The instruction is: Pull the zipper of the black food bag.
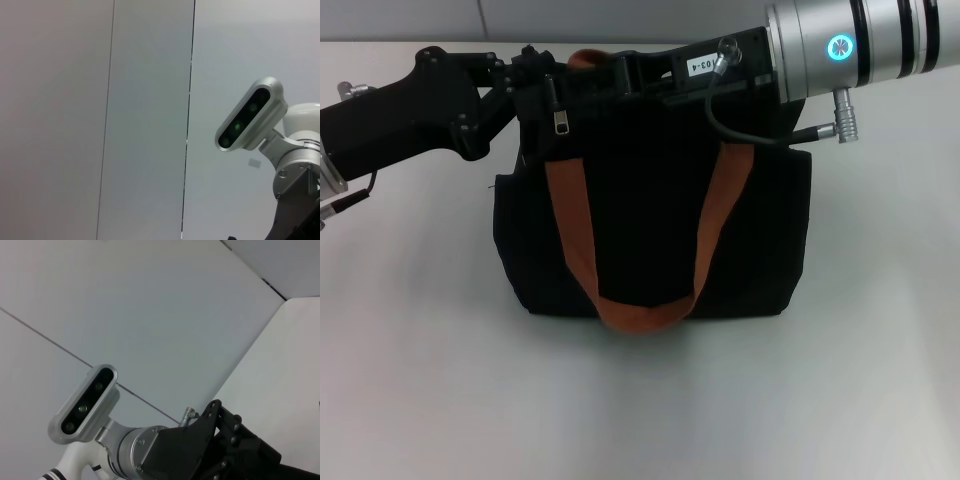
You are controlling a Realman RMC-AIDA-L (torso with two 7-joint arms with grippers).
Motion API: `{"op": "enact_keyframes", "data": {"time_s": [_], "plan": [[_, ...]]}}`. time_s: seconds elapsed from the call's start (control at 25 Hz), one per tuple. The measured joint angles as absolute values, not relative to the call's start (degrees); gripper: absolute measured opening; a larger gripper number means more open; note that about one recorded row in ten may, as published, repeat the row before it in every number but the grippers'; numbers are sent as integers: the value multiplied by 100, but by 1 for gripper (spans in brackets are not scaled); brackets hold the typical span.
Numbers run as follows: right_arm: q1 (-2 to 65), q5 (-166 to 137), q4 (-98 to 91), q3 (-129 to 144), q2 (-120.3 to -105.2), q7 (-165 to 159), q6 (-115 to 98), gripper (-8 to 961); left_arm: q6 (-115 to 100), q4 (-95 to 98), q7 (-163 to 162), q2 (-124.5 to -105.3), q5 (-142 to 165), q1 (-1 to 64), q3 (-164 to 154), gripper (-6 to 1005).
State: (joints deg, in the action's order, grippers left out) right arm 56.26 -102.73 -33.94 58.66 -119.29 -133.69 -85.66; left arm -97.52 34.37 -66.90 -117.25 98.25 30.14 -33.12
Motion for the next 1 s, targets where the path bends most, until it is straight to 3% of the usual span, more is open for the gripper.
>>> {"op": "enact_keyframes", "data": {"time_s": [0.32, 0.76, 1.0], "plan": [[5631, -10304, -3392, 5880, -11933, -13352, -8539, 786, -9756, 3432, -6694, -11749, 9825, 3021, -3314, 29], [5623, -10310, -3321, 5888, -11936, -13251, -8479, 476, -9755, 3435, -6697, -11797, 9825, 3024, -3314, 29], [5624, -10287, -3274, 6008, -11941, -13201, -8325, 357, -9756, 3429, -6690, -11808, 9826, 3017, -3313, 29]]}}
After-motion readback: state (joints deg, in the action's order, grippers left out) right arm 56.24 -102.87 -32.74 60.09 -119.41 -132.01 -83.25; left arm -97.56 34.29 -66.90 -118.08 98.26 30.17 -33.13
